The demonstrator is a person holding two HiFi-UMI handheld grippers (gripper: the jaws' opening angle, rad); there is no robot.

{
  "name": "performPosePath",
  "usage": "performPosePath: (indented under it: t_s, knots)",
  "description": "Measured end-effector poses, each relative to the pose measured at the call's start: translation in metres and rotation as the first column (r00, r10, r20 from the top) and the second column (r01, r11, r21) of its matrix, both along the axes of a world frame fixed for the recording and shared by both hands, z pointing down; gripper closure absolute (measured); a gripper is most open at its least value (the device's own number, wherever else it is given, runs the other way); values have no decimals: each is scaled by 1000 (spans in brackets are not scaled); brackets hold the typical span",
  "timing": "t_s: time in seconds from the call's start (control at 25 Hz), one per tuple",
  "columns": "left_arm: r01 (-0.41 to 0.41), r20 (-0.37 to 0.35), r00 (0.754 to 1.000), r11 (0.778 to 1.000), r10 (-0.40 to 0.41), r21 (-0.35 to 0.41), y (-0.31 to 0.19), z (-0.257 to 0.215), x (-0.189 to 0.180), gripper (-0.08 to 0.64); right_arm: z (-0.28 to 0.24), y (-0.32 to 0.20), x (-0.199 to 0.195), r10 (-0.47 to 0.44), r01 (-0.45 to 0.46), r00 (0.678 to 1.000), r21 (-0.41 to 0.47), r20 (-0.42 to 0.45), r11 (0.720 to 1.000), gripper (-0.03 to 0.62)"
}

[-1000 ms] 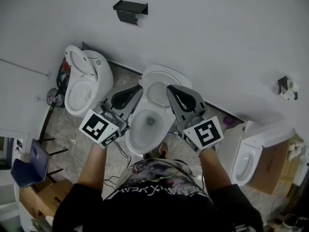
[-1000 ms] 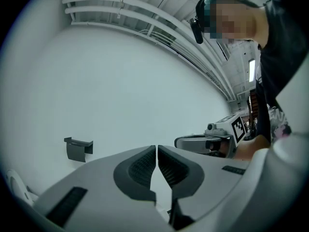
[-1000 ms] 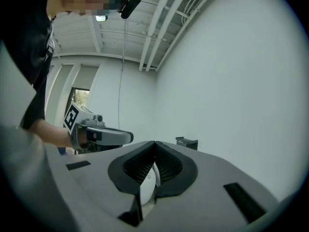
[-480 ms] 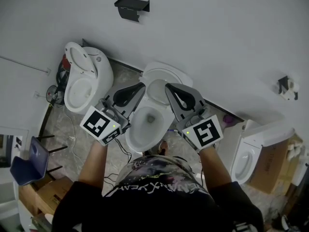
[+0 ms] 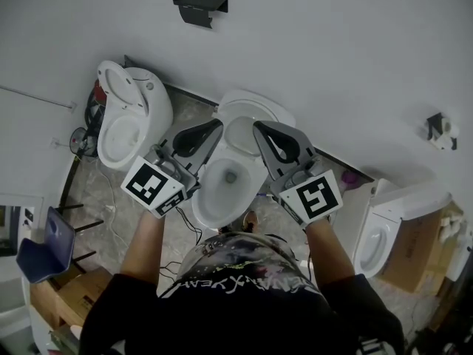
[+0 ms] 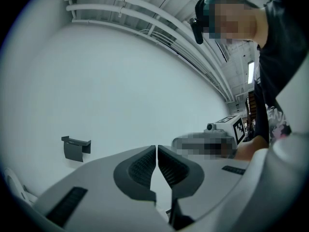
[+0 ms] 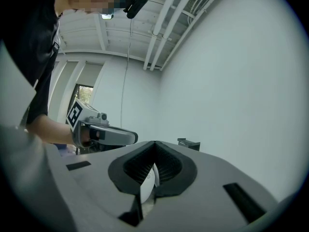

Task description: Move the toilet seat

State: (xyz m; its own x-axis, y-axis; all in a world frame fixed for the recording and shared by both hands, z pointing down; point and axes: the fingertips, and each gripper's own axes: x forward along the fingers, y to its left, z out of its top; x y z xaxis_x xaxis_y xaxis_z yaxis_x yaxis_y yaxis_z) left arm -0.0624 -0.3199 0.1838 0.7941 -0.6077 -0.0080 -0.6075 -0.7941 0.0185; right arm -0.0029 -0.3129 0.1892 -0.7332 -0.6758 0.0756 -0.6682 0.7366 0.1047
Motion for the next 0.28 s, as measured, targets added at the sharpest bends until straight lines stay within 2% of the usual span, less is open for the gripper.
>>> performPosePath:
  t_s: [0.28]
  knots:
    - [-3, 8, 1000, 1000, 3, 1, -3, 3, 3, 528, 2, -3, 4, 9, -9, 1000, -3, -2, 1000, 592]
